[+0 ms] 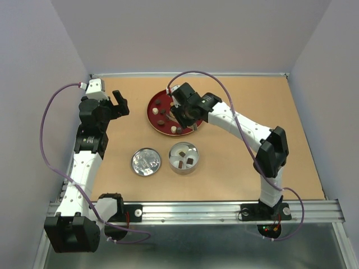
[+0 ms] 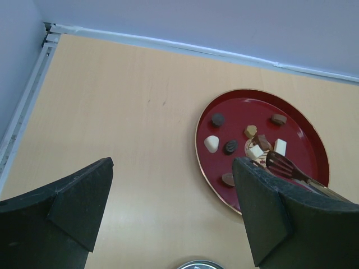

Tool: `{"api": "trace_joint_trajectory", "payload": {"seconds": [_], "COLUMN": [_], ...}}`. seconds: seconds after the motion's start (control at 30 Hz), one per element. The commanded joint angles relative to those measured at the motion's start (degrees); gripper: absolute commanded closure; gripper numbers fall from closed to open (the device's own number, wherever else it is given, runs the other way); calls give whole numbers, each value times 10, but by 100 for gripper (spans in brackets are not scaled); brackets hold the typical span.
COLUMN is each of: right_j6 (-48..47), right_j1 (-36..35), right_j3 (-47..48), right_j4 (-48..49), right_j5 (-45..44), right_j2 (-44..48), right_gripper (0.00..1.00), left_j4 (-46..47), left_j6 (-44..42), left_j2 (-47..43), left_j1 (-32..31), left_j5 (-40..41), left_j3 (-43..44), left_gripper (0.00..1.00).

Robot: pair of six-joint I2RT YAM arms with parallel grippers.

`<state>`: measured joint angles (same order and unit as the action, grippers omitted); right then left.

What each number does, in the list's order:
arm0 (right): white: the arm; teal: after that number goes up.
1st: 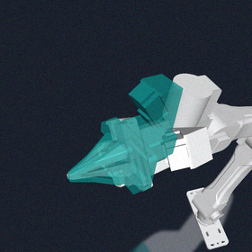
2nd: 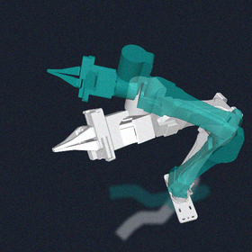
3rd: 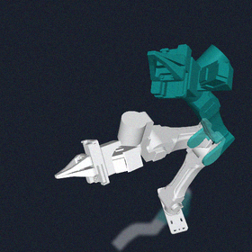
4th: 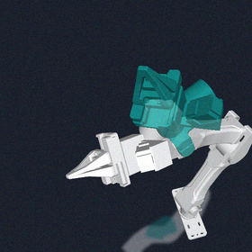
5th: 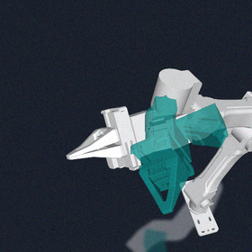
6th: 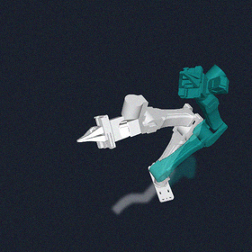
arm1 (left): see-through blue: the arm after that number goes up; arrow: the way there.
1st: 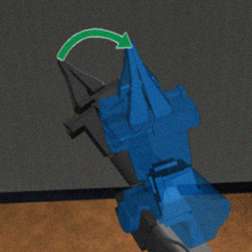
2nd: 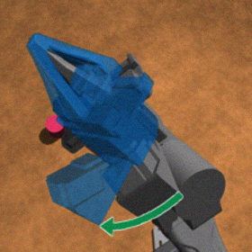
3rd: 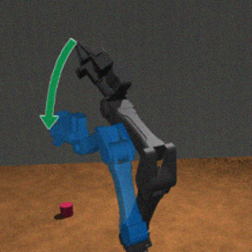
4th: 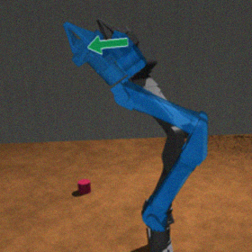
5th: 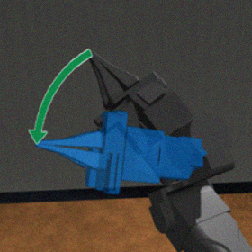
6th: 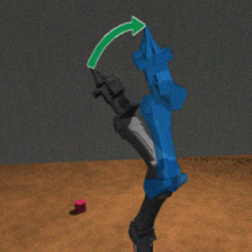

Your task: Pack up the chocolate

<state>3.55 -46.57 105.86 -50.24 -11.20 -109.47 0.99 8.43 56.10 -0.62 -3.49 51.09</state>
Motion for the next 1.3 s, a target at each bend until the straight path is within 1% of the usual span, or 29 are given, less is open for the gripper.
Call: {"api": "trace_joint_trajectory", "payload": {"seconds": [0.0, 0.53, 0.83, 0.97, 1.2, 1.27], "right_j6": [-9, -14, -17, -18, -22, -21], "right_j1": [3, 16, 20, 20, 20, 21], "right_j3": [42, 58, 62, 60, 50, 47], "right_j4": [40, 55, 59, 59, 59, 59], "right_j5": [-18, 4, 5, 7, 7, 7], "right_j2": [-12, -62, -74, -73, -66, -61], "right_gripper": [52, 52, 53, 57, 67, 68], "left_j4": [18, 17, 16, 16, 16, 16], "left_j6": [-2, -3, -3, -4, -3, -4], "left_j2": [-4, -1, 1, 2, 2, 2], "left_j1": [2, 2, 2, 2, 2, 2], "left_j5": [-10, -11, -10, -9, -8, -8], "left_j3": [2, 2, 2, 2, 1, 2], "left_gripper": [1, 1, 1, 1, 1, 1]}}
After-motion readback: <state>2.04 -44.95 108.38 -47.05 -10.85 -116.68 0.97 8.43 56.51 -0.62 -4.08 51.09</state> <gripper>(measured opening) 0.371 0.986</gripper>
